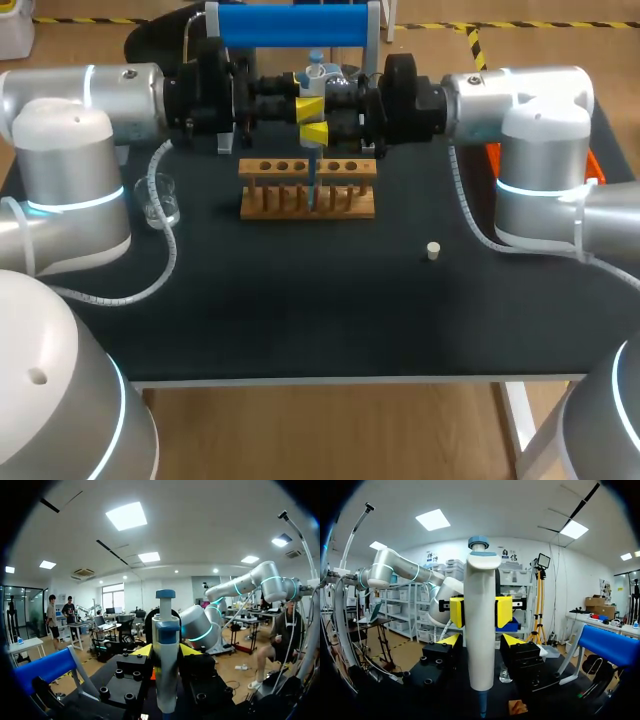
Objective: Invert the test tube, pick up the pipette, mount the tip to pipette, aspirate from beaker and dispense into the tube, eject the tip, return the pipette, and cap with the stopper.
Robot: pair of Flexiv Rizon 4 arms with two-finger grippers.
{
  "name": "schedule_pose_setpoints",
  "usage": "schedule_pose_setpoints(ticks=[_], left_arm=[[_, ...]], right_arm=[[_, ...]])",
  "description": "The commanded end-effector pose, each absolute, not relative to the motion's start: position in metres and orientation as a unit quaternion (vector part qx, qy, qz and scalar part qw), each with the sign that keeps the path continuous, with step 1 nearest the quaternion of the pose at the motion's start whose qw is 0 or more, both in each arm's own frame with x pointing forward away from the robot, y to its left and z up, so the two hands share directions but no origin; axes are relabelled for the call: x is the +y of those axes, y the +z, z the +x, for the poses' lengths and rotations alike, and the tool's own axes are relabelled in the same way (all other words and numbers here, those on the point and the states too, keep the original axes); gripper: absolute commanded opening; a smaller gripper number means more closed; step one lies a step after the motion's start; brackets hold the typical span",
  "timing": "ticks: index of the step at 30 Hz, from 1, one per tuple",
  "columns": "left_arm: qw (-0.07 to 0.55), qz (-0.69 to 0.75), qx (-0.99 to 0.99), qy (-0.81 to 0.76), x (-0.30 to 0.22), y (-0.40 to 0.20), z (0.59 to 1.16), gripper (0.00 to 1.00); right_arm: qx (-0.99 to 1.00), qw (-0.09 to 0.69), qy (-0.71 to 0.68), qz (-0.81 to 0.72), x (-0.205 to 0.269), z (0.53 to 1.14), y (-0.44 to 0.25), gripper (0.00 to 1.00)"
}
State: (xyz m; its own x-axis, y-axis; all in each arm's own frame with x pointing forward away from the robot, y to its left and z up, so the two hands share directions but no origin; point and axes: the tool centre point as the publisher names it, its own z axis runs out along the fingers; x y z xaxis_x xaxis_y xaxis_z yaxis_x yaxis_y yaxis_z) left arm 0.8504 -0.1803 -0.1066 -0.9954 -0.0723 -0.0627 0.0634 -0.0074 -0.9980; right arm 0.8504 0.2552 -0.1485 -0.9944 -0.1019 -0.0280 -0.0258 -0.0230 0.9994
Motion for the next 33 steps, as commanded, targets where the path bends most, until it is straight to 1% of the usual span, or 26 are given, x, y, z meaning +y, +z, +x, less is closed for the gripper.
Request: schedule_pose_setpoints(ticks=[1,3,6,14,20,23,25,28,33], left_arm=[[0.047,-0.002,0.702,-0.710,-0.1803,-0.1068,0.8515,0.00],[0.047,-0.002,0.702,-0.710,-0.1803,-0.1068,0.8515,0.00],[0.047,-0.002,0.702,-0.710,-0.1803,-0.1068,0.8515,0.00],[0.047,-0.002,0.702,-0.710,-0.1803,-0.1068,0.8515,0.00],[0.047,-0.002,0.702,-0.710,-0.1803,-0.1068,0.8515,0.00],[0.047,-0.002,0.702,-0.710,-0.1803,-0.1068,0.8515,0.00],[0.047,-0.002,0.702,-0.710,-0.1803,-0.1068,0.8515,0.00],[0.047,-0.002,0.702,-0.710,-0.1803,-0.1068,0.8515,0.00],[0.047,-0.002,0.702,-0.710,-0.1803,-0.1068,0.8515,0.00]], right_arm=[[-0.700,0.028,-0.712,0.046,0.2556,0.8517,-0.1474,0.48],[-0.700,0.028,-0.712,0.046,0.2556,0.8518,-0.1473,0.48],[-0.700,0.028,-0.712,0.046,0.2557,0.8518,-0.1470,0.44],[-0.702,0.030,-0.709,0.050,0.2554,0.8518,-0.1461,0.44],[-0.704,0.031,-0.708,0.052,0.2544,0.8520,-0.1448,0.42],[-0.704,0.032,-0.707,0.053,0.2541,0.8518,-0.1443,0.35],[-0.704,0.032,-0.707,0.054,0.2541,0.8518,-0.1440,0.25],[-0.704,0.032,-0.708,0.056,0.2541,0.8517,-0.1438,0.00],[-0.704,0.032,-0.708,0.057,0.2543,0.8514,-0.1435,0.00]])
